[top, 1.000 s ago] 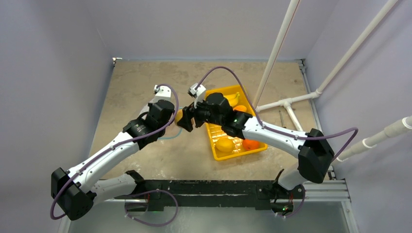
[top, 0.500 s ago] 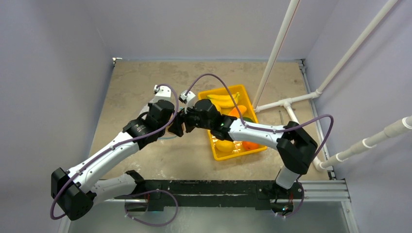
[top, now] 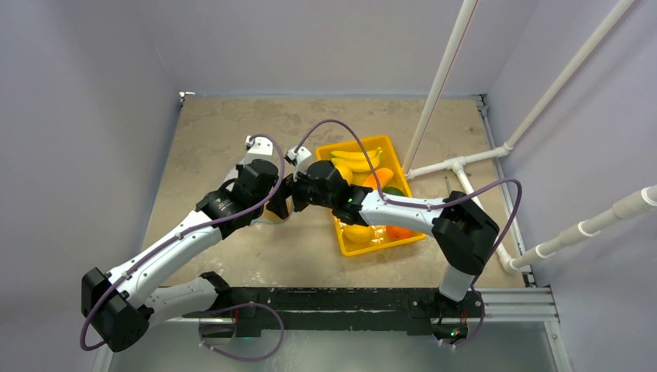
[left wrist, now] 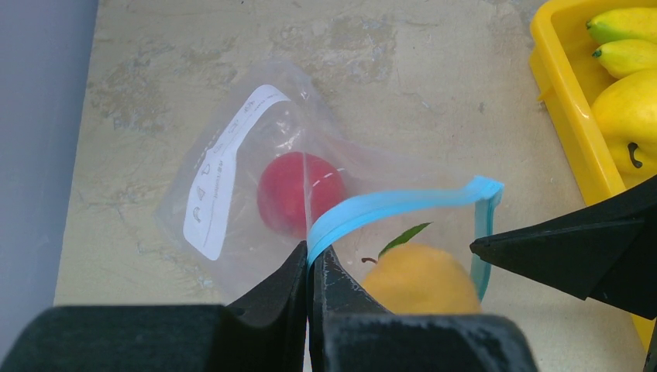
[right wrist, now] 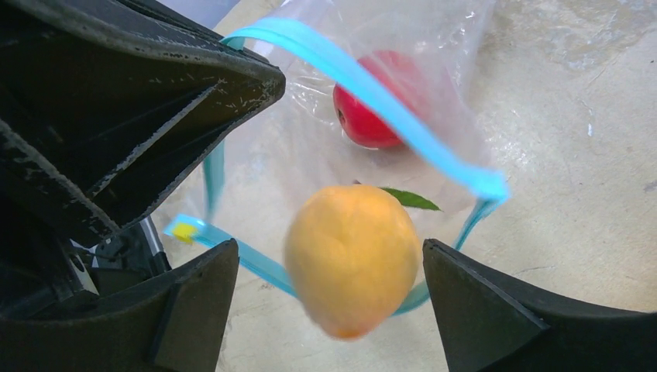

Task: Place the food in the zip-top bag and seal the zipper
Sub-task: Place the fake fruit in the zipper food storage bag.

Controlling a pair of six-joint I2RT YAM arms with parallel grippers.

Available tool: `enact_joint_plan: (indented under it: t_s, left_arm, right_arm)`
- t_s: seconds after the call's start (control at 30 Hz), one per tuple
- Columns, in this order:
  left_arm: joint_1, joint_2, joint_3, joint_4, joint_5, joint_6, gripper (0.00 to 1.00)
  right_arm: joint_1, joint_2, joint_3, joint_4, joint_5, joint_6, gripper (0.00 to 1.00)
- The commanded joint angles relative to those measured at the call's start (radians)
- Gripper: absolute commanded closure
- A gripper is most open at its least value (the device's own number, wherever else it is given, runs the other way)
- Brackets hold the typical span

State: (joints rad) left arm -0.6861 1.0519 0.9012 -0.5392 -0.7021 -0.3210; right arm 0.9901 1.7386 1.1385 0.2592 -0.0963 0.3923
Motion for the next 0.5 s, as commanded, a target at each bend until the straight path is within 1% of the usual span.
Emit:
enact_joint_plan:
  t_s: [0.0,0.07,0.47]
  left_arm:
    - [0.008,-0.019,-0.007,0.032,0.000,0.011,1.00]
    - [0.008,-0.018,-0.005,0.031,0.000,0.011,1.00]
    - [0.009,-0.012,-0.004,0.031,0.000,0.012,1.00]
  right_arm:
    - [0.006,-0.010,0.021,0.041,0.021,0.005,0.07]
    - [0.007,-0.014,0.020,0.041,0.022,0.003,0.05]
    - [0.007,-0.096,-0.028,-0.025,0.110,0.000,0.05]
